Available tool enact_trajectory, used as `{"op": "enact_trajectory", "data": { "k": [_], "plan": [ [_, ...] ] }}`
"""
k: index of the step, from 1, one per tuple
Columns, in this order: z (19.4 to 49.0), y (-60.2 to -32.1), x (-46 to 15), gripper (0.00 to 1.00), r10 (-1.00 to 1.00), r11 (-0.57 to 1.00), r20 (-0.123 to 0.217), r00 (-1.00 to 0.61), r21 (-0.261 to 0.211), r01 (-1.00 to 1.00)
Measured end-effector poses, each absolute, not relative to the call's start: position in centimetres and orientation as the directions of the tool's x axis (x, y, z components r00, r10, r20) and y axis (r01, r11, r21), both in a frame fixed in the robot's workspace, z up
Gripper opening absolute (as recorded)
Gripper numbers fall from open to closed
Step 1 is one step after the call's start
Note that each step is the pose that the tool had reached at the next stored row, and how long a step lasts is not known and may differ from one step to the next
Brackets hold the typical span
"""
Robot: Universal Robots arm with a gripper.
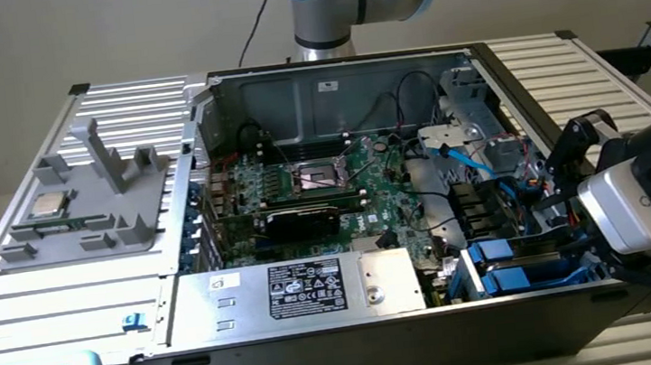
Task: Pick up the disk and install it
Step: 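Insert the first disk wire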
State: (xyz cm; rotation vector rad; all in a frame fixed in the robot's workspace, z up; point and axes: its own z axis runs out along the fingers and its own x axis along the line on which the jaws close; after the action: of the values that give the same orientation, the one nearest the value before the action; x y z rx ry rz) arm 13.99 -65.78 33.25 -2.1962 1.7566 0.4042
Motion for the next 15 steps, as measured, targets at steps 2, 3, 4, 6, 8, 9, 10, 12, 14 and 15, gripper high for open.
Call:
{"op": "enact_trajectory", "data": {
  "k": [2,3,4,6,8,9,10,12,14,15],
  "plan": [
    [33.21,-65.78,14.02,0.48,-0.892,-0.208,-0.399,0.212,-0.054,-0.977],
    [33.19,-65.78,14.04,0.41,-0.892,-0.208,-0.400,0.211,-0.052,-0.977],
    [33.17,-65.77,14.08,0.41,-0.892,-0.208,-0.400,0.211,-0.051,-0.977],
    [33.12,-65.78,14.17,0.34,-0.892,-0.208,-0.401,0.209,-0.047,-0.977],
    [33.12,-65.79,14.33,0.34,-0.892,-0.208,-0.403,0.207,-0.042,-0.977],
    [33.11,-65.80,14.45,0.34,-0.892,-0.208,-0.403,0.205,-0.039,-0.977],
    [33.11,-65.81,14.54,0.34,-0.892,-0.208,-0.404,0.204,-0.036,-0.978],
    [33.10,-65.84,14.66,0.34,-0.891,-0.208,-0.406,0.202,-0.031,-0.978],
    [33.11,-65.86,14.69,0.34,-0.891,-0.208,-0.407,0.201,-0.028,-0.978],
    [33.10,-65.87,14.70,0.34,-0.891,-0.208,-0.408,0.200,-0.027,-0.978]
  ]
}}
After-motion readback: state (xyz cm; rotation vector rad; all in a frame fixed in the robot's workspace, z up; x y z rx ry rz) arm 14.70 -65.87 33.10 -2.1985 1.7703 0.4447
